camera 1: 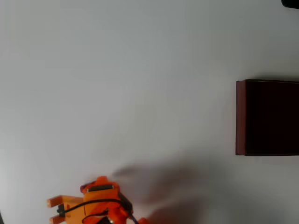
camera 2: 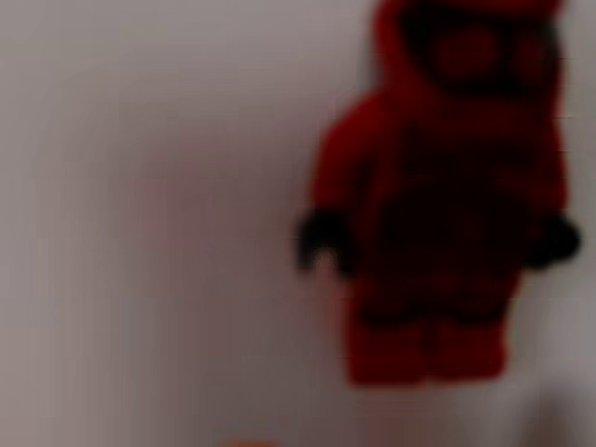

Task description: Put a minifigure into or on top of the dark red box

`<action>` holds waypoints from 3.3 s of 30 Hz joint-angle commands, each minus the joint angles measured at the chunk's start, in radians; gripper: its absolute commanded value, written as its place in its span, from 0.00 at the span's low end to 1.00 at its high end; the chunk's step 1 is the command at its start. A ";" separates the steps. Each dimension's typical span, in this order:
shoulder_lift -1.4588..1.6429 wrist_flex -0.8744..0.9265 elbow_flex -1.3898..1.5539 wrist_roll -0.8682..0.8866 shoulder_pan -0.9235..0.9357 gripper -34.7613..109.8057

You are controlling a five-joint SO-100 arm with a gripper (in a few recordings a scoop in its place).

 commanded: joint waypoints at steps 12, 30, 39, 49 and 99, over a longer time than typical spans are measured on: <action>-0.034 -0.006 -0.034 0.109 -0.054 0.38; -0.278 -0.066 -0.140 0.084 -0.075 0.37; -0.287 -0.081 -0.133 0.058 -0.046 0.37; -0.209 -0.100 -0.069 0.074 -0.023 0.37; -0.290 -0.100 -0.095 0.132 -0.072 0.29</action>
